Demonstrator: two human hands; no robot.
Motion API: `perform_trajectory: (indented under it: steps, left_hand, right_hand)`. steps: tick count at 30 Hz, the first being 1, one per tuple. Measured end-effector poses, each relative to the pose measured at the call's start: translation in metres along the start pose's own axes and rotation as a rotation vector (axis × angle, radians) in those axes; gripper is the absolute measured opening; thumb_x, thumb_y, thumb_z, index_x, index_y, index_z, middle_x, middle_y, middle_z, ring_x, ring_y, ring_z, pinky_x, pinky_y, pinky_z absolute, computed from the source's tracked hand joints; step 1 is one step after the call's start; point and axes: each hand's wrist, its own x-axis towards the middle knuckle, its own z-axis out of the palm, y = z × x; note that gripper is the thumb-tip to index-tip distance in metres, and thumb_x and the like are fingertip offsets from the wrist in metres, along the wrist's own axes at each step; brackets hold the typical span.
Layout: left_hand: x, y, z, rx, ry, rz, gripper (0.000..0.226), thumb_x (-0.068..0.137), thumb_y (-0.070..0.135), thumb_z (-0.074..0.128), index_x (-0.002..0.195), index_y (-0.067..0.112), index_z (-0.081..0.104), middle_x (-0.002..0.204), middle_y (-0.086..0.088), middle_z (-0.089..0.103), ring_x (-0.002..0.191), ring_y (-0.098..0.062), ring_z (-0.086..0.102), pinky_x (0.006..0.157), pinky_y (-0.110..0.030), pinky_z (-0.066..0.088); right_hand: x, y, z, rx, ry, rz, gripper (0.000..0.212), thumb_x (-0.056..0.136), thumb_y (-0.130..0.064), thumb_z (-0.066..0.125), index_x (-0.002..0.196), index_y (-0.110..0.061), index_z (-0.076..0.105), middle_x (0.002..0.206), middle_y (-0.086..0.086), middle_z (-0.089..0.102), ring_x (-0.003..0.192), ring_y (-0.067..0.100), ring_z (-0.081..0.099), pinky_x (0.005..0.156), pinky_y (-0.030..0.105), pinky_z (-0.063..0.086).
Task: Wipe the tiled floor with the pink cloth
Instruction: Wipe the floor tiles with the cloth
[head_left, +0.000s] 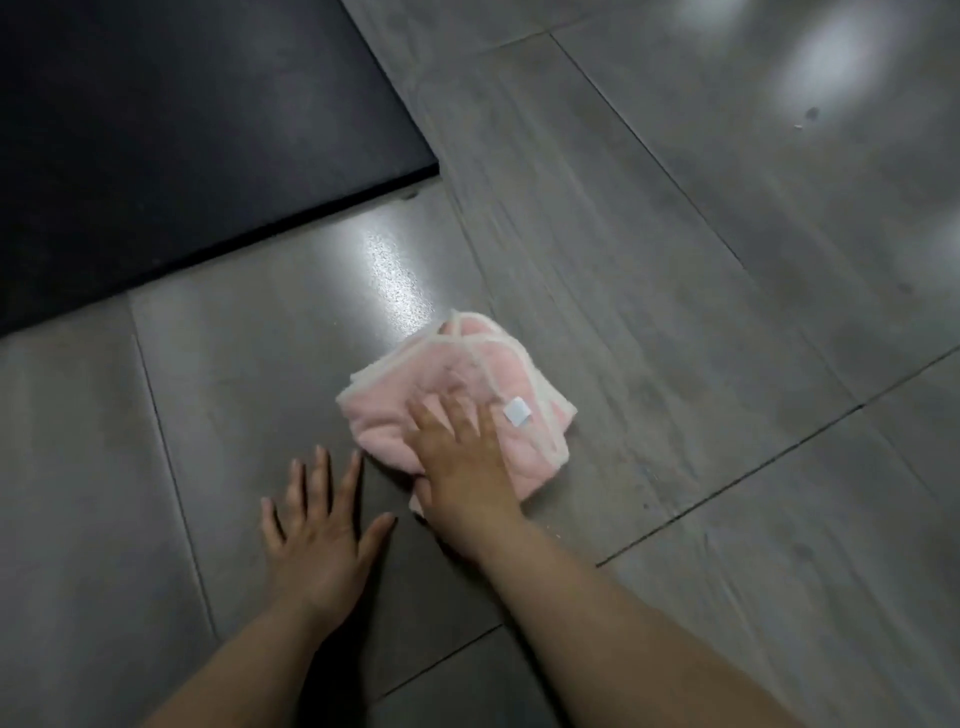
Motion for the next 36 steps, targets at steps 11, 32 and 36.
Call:
perform_trajectory:
  steps: [11,32,36]
  left_hand:
    - [0.001,-0.005,0.004,-0.086,0.068,0.015,0.122,0.029,0.087,-0.029,0.129,0.019,-0.014,0.136,0.013,-0.02,0.129,-0.006,-0.018,0.106,-0.032,-0.013]
    - [-0.019,0.012,-0.004,-0.082,0.019,0.071,0.056,0.091,0.032,0.043,0.142,0.026,0.02,0.155,-0.012,0.006,0.143,-0.029,0.001,0.114,-0.046,0.0]
    - [-0.036,0.019,0.007,-0.017,0.015,0.236,0.07,0.077,0.053,0.031,0.139,0.02,0.03,0.151,-0.017,0.021,0.14,-0.035,0.015,0.113,-0.052,0.008]
  right_hand:
    - [0.025,0.094,-0.033,0.016,0.103,0.541,0.065,0.063,-0.018,0.036,0.121,0.006,0.054,0.137,0.025,0.045,0.128,0.042,0.042,0.107,0.051,0.029]
    - [-0.164,0.051,-0.014,-0.15,-0.036,-0.169,0.052,0.066,-0.02,0.033,0.117,-0.017,0.04,0.119,-0.003,0.066,0.119,0.018,0.038,0.104,0.034,0.025]
    - [-0.21,0.135,-0.049,-0.033,0.015,0.151,0.052,0.069,-0.015,0.04,0.121,-0.012,0.043,0.123,0.015,0.061,0.123,0.026,0.038,0.115,0.024,0.005]
